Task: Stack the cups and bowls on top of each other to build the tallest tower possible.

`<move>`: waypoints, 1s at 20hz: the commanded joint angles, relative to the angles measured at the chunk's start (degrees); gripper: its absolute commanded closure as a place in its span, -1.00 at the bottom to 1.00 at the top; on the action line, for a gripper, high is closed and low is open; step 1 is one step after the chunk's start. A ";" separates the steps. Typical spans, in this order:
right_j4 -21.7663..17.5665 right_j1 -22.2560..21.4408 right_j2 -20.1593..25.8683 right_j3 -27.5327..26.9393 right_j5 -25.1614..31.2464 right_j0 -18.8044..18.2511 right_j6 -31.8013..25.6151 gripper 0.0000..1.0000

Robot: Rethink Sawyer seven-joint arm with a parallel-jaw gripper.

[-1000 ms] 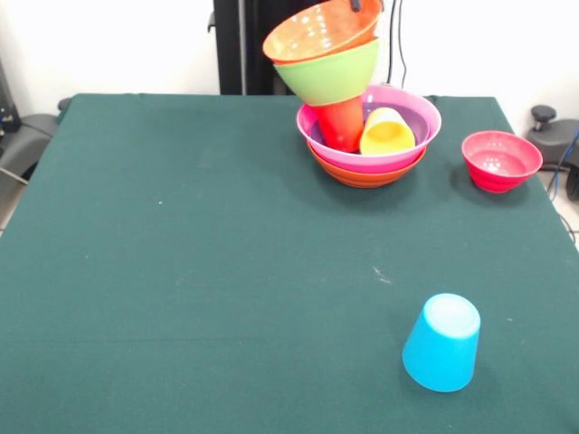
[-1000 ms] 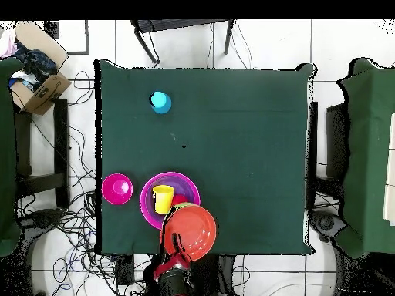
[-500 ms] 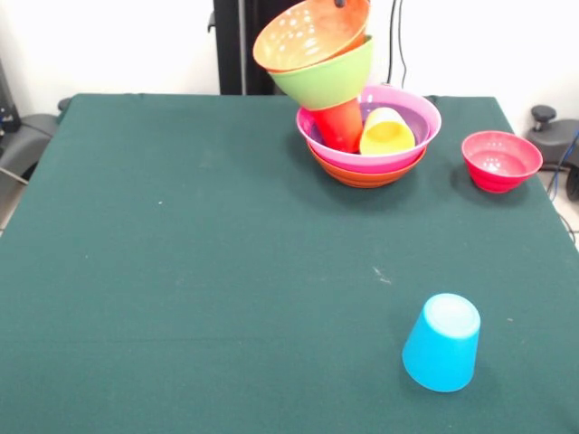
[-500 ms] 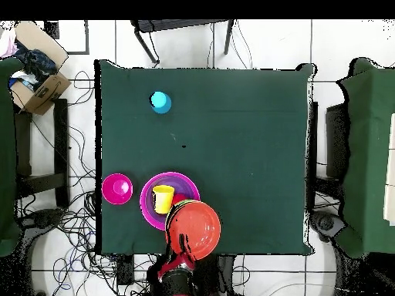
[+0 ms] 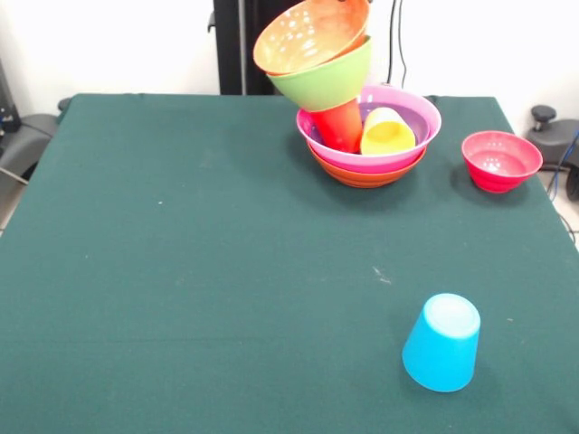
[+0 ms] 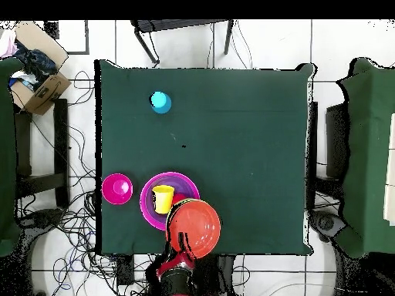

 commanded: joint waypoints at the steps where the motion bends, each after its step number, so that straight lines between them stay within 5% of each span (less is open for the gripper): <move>1: 0.39 0.33 4.81 2.11 7.97 1.24 6.33 -1.00; 10: 5.27 1.96 4.07 3.81 7.46 5.07 6.57 -1.00; 20: 5.59 1.17 4.97 4.11 8.68 5.41 7.45 -1.00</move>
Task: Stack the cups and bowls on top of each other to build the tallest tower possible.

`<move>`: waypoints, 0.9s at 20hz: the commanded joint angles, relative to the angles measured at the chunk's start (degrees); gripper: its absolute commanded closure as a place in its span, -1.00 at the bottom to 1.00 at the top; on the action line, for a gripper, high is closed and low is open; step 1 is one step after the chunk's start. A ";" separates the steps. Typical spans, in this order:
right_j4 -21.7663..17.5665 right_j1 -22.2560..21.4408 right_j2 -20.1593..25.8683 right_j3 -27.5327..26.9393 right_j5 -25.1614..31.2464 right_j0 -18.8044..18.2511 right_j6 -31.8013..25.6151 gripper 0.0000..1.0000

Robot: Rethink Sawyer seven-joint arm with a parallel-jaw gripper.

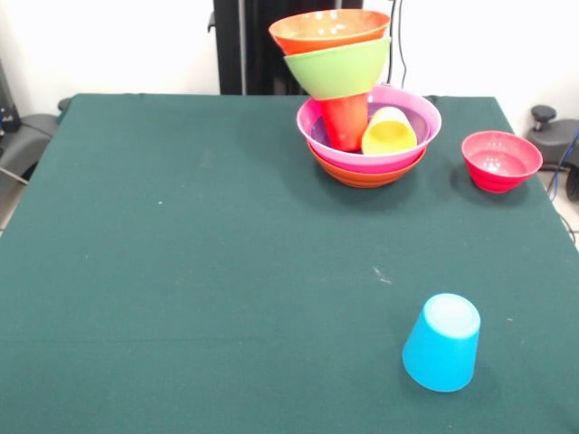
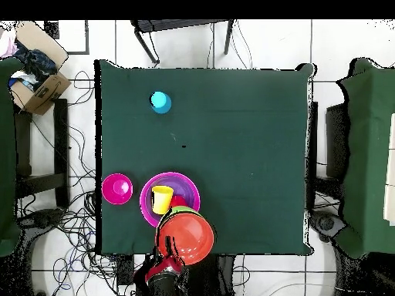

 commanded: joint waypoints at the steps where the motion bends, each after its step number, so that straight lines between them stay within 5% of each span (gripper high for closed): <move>1: 2.31 1.57 4.59 2.52 8.61 0.16 7.44 -1.00; 6: 1.16 -0.80 6.38 2.59 10.92 -1.11 8.39 -1.00; 10: 0.41 -7.95 15.18 2.71 19.34 -7.03 12.30 -1.00; 13: 5.38 -11.24 21.69 1.27 27.53 -10.96 10.77 -1.00; 18: 12.13 -6.01 23.82 -4.06 31.79 -9.95 8.61 -1.00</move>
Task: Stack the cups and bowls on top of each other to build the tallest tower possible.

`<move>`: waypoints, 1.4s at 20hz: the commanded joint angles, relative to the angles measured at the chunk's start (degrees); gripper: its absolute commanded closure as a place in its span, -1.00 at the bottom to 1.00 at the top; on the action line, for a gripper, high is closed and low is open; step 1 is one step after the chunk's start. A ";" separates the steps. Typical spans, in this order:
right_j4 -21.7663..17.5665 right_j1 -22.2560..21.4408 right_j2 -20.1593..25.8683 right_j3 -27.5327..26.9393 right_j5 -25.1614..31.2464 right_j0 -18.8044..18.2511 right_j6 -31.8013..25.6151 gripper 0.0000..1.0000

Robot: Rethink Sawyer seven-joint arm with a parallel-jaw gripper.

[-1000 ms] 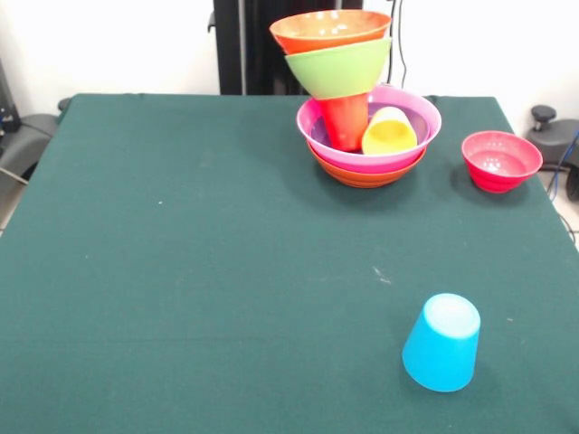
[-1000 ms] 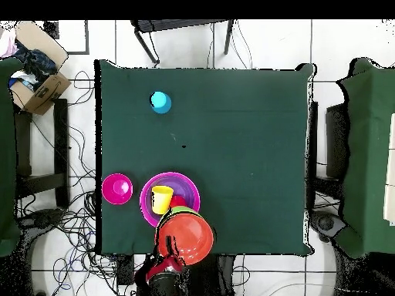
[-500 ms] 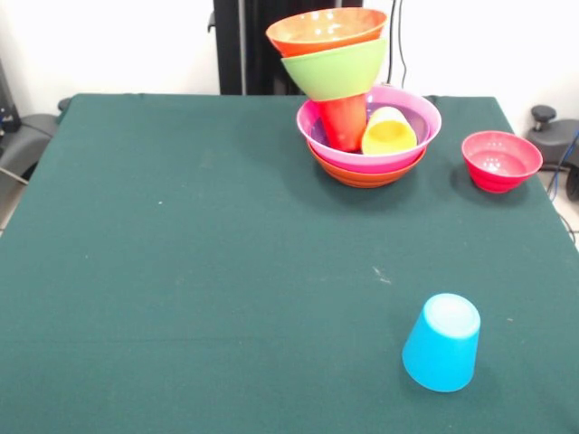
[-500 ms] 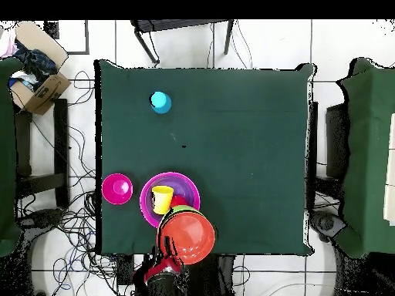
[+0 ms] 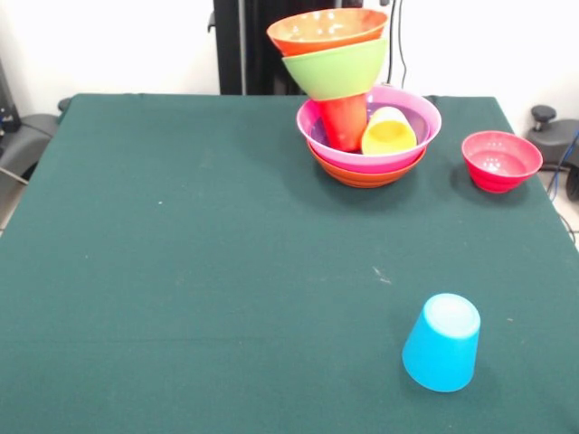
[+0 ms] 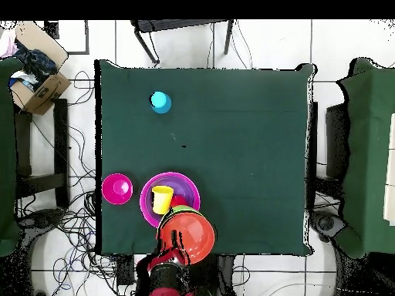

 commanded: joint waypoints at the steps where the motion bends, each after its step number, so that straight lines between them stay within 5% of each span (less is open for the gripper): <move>1: 9.36 3.02 13.52 -5.78 15.56 -1.14 8.01 -1.00; 10: 12.53 14.42 9.00 -13.93 13.65 4.86 6.70 -1.00; 17: 15.19 7.84 11.90 -12.75 23.34 5.14 4.58 -1.00; 23: 17.02 -5.37 22.63 -5.76 32.75 -6.04 -2.59 -1.00; 28: 23.36 -16.64 33.65 2.19 37.86 -17.89 -11.23 -1.00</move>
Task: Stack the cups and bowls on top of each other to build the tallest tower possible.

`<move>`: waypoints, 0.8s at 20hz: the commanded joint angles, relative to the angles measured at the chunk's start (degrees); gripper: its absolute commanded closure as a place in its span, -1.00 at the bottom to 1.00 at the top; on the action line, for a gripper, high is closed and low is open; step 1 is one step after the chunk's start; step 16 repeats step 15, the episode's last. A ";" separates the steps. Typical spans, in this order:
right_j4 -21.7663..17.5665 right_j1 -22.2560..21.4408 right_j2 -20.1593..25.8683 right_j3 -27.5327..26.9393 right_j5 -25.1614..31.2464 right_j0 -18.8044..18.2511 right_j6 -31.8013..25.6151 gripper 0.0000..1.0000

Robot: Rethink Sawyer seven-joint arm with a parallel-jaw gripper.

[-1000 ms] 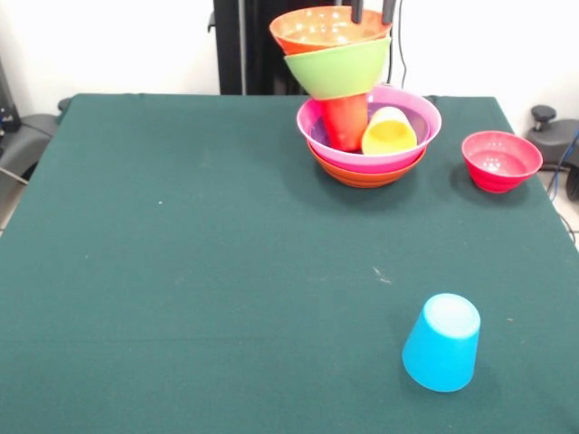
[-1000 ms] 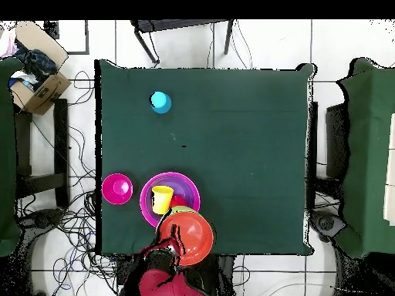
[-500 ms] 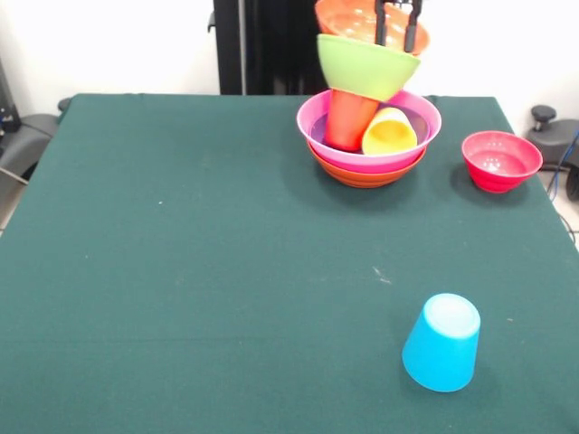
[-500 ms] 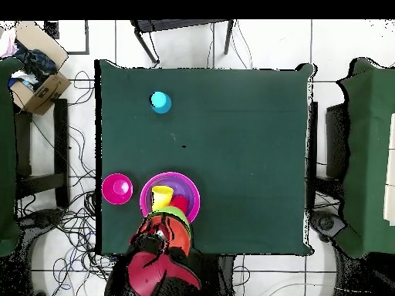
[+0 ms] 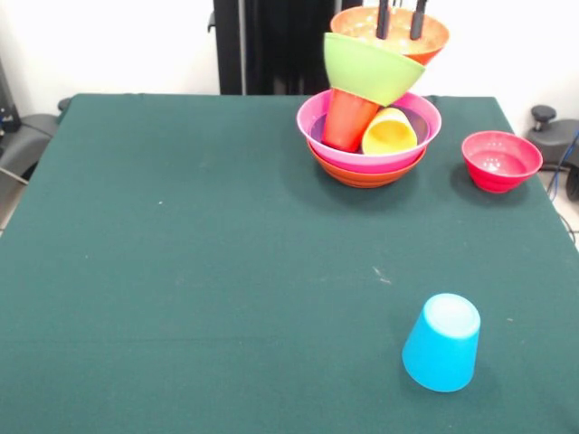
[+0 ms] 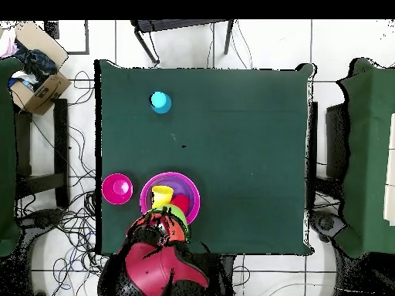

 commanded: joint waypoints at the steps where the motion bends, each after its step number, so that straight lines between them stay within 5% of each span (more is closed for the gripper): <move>1: 8.97 -15.70 20.65 10.42 14.74 -15.09 -12.03 -1.00; 12: 10.26 -17.24 33.13 14.12 13.60 -25.41 -10.13 -1.00; 16: 9.14 -15.56 34.96 13.52 12.02 -25.67 -6.88 -1.00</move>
